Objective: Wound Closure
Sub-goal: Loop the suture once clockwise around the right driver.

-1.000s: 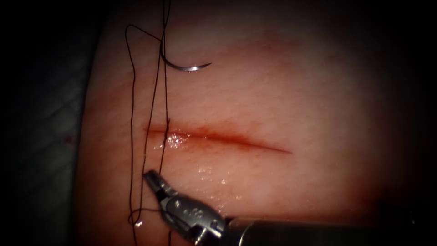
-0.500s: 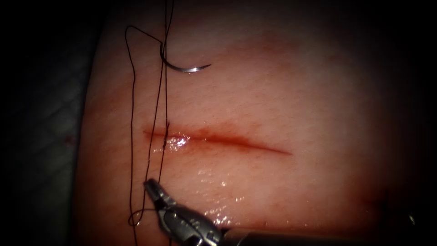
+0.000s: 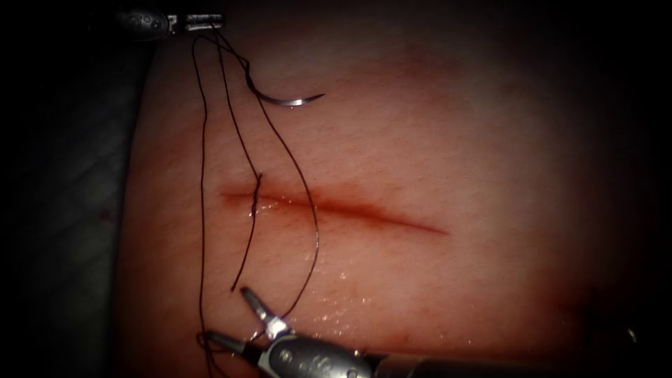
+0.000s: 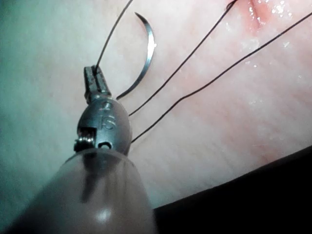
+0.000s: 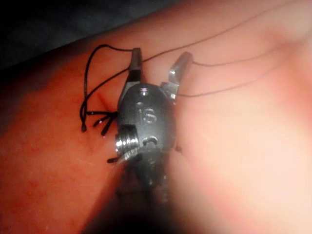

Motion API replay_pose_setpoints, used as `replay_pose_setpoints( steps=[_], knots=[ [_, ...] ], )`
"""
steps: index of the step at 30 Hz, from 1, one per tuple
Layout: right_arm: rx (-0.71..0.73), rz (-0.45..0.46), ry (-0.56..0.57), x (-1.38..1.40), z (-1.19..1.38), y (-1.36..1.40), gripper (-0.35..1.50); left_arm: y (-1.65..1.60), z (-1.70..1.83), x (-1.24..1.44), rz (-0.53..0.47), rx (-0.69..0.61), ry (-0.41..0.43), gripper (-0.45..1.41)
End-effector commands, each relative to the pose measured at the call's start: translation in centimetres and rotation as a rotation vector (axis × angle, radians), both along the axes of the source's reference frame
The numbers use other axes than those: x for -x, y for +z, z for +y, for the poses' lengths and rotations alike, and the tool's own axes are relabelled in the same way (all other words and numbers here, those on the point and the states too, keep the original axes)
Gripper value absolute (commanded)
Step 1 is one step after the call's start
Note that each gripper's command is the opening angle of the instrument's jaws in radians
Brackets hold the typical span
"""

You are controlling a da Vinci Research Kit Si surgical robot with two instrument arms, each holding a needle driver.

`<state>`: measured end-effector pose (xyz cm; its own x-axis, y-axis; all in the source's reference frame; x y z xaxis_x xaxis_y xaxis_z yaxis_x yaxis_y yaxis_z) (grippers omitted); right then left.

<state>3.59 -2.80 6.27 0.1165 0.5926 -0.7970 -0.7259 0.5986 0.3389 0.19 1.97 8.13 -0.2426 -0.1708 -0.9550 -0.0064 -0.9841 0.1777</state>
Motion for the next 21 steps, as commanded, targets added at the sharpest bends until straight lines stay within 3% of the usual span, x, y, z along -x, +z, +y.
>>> replay_pose_setpoints(
  steps=[1, 4, 8, 14, 18, 21],
  knots=[
    [0.024, 0.026, -0.020, 0.08, -0.03, 0.01, 1.48, -0.10, -0.13, -0.01, -0.024, -0.002, 0.021, -0.45],
    [0.113, 0.044, -0.026, 0.28, -0.04, -0.04, 1.48, -0.44, -0.44, -0.11, -0.078, -0.003, 0.056, -0.45],
    [0.224, -0.008, -0.076, 0.49, -0.04, -0.11, 1.48, -0.78, -0.70, -0.21, -0.127, -0.005, 0.088, -0.45],
    [0.490, -0.206, -0.234, 0.90, 0.08, -0.22, 1.38, -1.19, -1.03, -0.35, -0.191, -0.003, 0.128, -0.45],
    [0.431, -0.357, -0.322, 1.18, 0.29, -0.27, 1.48, -1.47, -1.21, -0.39, -0.207, -0.005, 0.169, -0.45],
    [0.442, -0.377, -0.389, 1.41, 0.35, -0.26, 1.48, -1.65, -1.30, -0.44, -0.219, -0.005, 0.182, -0.45]
  ],
)
